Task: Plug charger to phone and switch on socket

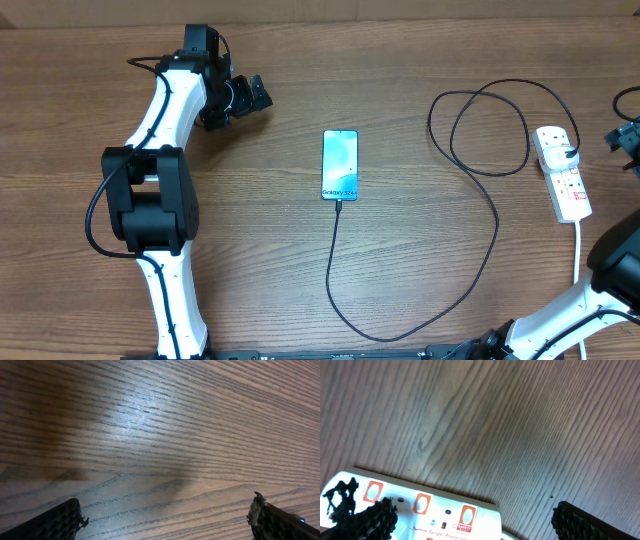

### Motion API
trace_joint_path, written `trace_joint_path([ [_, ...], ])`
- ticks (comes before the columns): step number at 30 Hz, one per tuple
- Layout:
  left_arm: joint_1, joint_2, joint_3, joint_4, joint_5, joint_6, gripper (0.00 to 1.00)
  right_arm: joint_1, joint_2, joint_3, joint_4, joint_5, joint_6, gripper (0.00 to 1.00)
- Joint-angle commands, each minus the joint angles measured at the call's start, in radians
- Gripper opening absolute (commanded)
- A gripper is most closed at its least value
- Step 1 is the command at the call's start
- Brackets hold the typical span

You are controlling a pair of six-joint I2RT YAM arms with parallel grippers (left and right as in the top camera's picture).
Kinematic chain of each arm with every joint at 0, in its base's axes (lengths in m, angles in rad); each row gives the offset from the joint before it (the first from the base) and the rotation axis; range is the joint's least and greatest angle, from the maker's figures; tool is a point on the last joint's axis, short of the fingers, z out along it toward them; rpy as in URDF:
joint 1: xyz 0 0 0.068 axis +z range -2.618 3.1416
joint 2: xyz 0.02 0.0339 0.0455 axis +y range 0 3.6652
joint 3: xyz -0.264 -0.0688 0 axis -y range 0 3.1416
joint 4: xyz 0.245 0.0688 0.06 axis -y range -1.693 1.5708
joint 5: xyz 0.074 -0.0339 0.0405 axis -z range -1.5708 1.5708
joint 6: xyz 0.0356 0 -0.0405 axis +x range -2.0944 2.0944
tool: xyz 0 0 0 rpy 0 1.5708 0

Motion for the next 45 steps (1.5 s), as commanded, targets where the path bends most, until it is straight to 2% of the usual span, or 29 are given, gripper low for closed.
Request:
trace_joint_path([
  [1, -0.006, -0.025, 0.003, -0.002, -0.01, 0.004, 1.0, -0.005, -0.001, -0.03, 0.013, 0.018, 0.026, 1.0],
  [32, -0.006, -0.025, 0.003, -0.002, -0.029, 0.004, 1.0, -0.006, -0.001, -0.242, 0.165, -0.028, 0.017, 1.0],
  [45, -0.006, -0.025, 0.003, -0.002, -0.029, 0.004, 1.0, -0.008, -0.001, -0.244, 0.242, -0.027, 0.011, 1.0],
])
